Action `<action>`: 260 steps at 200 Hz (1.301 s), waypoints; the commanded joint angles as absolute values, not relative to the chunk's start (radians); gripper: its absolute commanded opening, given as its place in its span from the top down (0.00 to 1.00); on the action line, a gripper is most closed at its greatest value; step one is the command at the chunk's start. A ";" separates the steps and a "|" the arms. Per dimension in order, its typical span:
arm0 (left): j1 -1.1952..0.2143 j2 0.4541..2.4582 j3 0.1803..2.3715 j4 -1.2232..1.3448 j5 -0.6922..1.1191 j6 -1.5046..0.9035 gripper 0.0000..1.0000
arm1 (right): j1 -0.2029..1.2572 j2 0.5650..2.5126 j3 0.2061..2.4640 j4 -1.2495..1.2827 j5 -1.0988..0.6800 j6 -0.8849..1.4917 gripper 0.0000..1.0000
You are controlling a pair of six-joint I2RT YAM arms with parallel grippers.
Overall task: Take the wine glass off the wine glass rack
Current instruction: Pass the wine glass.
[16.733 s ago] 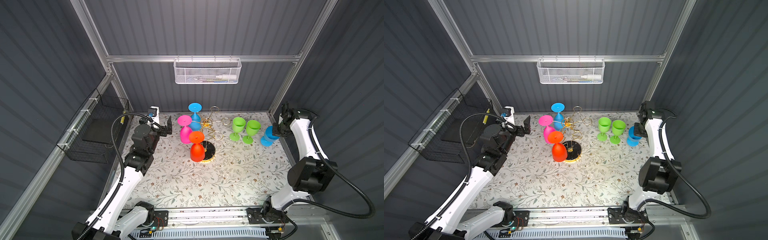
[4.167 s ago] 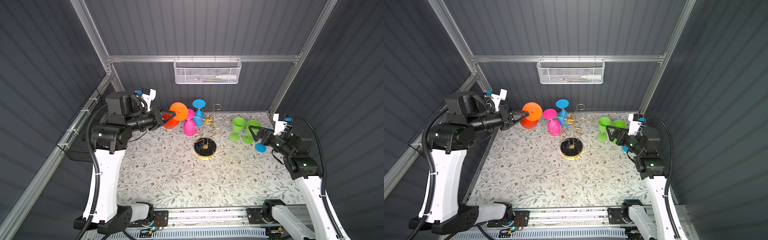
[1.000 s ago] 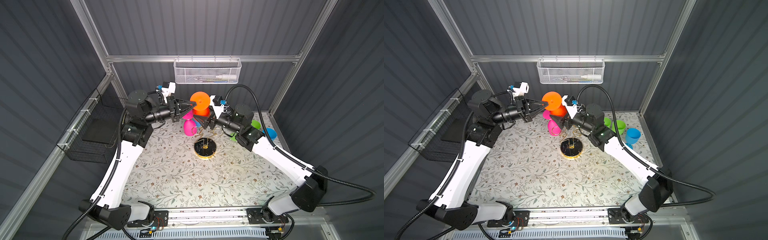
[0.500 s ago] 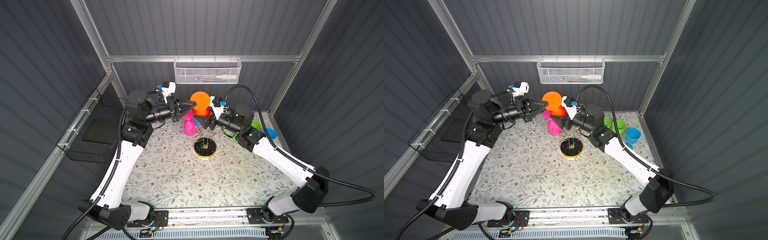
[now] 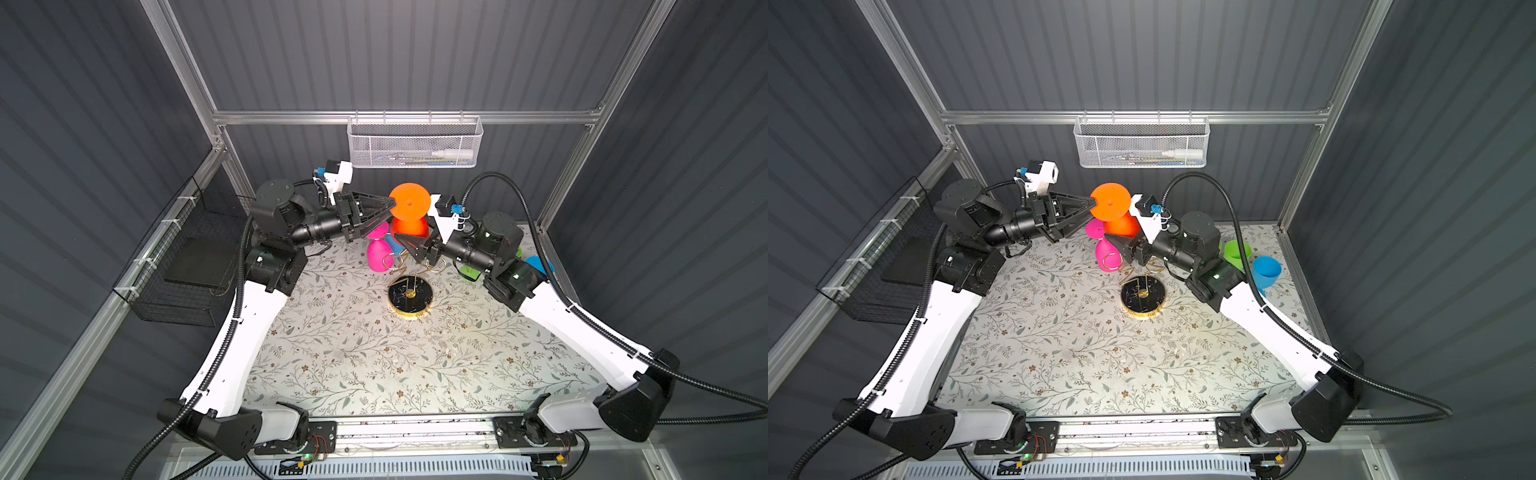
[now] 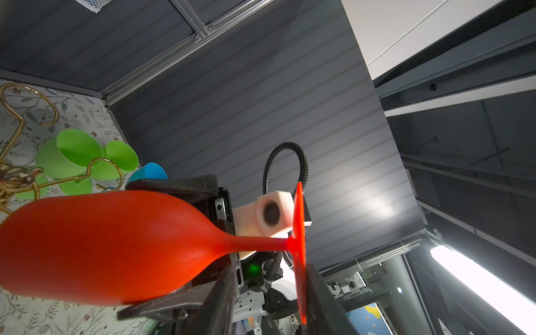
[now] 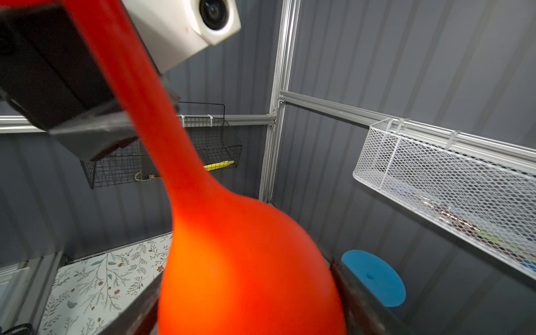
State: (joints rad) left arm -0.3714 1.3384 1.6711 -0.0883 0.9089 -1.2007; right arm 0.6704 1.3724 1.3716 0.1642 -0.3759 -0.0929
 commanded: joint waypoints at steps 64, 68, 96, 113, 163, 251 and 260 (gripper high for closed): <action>-0.371 1.286 1.606 -0.107 0.682 -0.689 0.37 | 0.673 1.165 1.377 -0.188 -0.347 0.069 0.54; -0.371 1.283 1.586 -0.089 0.665 -0.658 0.35 | 0.673 1.153 1.380 -0.213 -0.312 0.076 0.54; -0.371 1.295 1.486 0.060 0.632 -0.488 0.24 | 0.673 1.088 1.417 -0.397 -0.279 0.128 0.54; -0.375 1.316 1.462 0.127 0.652 -0.366 0.28 | 0.670 1.069 1.431 -0.503 -0.275 0.162 0.54; -0.401 1.297 1.319 0.362 0.696 0.128 0.45 | 0.632 1.055 1.456 -0.637 -0.316 0.244 0.55; -0.440 1.395 1.309 0.562 0.841 0.450 0.46 | 0.500 1.162 1.552 -0.713 -0.558 0.350 0.59; -0.446 1.414 1.321 0.564 0.851 0.457 0.46 | 0.500 1.177 1.567 -0.725 -0.572 0.350 0.59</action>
State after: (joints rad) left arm -0.4332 1.3708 1.2751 0.4961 0.7979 0.3828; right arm 0.5037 1.1400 1.5150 -0.6754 -0.4969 0.3347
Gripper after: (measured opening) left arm 0.537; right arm 0.742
